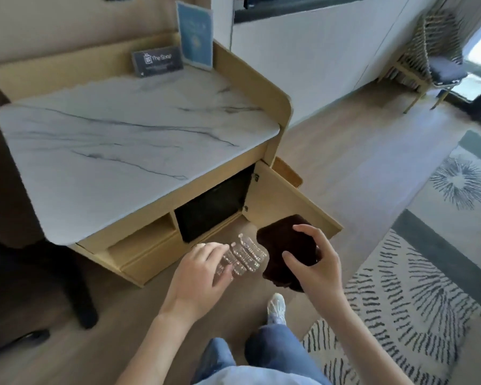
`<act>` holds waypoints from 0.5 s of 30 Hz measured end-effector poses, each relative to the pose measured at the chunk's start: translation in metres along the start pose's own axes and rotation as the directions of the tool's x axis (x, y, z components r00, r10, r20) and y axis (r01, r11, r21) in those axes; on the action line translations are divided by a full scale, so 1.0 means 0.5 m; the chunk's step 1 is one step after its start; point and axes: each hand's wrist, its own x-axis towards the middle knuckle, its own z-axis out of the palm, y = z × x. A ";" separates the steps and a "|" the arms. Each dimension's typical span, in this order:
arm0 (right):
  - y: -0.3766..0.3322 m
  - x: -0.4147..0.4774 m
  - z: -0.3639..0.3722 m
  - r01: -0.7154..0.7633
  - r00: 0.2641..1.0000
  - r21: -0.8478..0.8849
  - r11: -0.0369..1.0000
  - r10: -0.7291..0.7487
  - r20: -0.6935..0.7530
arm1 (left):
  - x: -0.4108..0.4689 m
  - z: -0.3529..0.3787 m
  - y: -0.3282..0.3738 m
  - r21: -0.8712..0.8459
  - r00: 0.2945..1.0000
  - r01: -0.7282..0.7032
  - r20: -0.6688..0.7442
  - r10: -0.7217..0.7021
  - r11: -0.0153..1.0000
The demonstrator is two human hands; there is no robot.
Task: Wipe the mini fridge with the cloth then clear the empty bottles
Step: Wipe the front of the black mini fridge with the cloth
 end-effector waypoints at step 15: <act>0.095 0.375 0.088 0.077 0.841 0.011 0.997 -0.071 0.536 | 0.139 0.105 0.029 0.023 0.837 0.513 -0.236 -0.494 0.858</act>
